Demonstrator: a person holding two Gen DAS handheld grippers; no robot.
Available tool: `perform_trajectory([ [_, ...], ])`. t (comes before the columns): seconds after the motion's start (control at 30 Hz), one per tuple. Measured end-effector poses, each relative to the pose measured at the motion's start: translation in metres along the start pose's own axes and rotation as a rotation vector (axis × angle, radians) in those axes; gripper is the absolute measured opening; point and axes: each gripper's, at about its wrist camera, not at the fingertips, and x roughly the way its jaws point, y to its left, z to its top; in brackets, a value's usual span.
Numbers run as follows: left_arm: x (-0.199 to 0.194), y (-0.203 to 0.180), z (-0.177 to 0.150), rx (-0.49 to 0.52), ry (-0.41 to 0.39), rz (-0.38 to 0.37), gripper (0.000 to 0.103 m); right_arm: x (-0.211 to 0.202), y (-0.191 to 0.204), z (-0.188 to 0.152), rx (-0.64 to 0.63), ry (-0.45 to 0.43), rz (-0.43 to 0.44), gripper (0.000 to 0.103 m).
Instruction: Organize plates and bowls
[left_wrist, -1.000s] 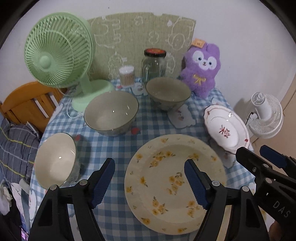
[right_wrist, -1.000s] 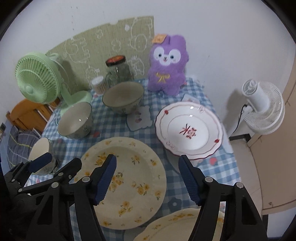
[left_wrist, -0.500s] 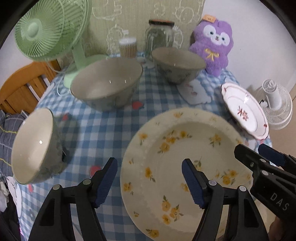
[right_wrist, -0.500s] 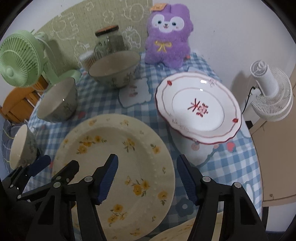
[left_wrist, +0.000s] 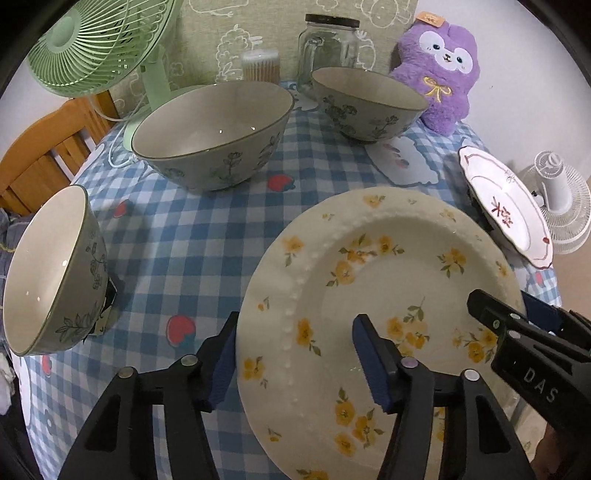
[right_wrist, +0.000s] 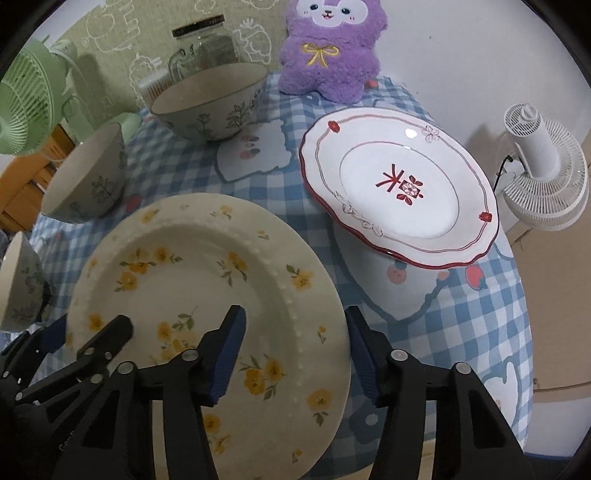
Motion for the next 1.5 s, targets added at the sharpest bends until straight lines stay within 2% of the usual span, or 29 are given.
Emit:
perform_trajectory([
  [0.27, 0.001, 0.003, 0.001, -0.016, 0.002, -0.012, 0.059, 0.005, -0.002, 0.0, 0.011, 0.01, 0.004, 0.056],
  [0.43, 0.001, 0.004, 0.002, -0.016, 0.002, -0.01, 0.06, 0.009, -0.001, 0.002, 0.002, 0.025, 0.024, 0.06],
  [0.6, 0.003, 0.006, 0.003, -0.045, 0.035, -0.023, 0.061, 0.013, 0.001, 0.005, -0.003, 0.051, 0.037, 0.062],
  [0.77, 0.006, 0.006, 0.007, -0.092, 0.058, -0.016, 0.061, 0.011, 0.002, 0.007, -0.007, 0.041, 0.027, 0.061],
  [0.9, 0.006, 0.009, 0.006, -0.079, 0.053, -0.043, 0.061, 0.009, 0.004, 0.006, -0.007, 0.021, 0.004, 0.061],
  [1.27, -0.006, 0.015, 0.002, -0.063, 0.054, -0.025, 0.059, 0.006, 0.01, 0.0, 0.0, 0.045, 0.019, 0.061],
  [1.5, -0.016, 0.025, 0.002, -0.112, 0.042, -0.034, 0.059, -0.001, 0.018, -0.002, 0.012, 0.063, 0.025, 0.058],
])
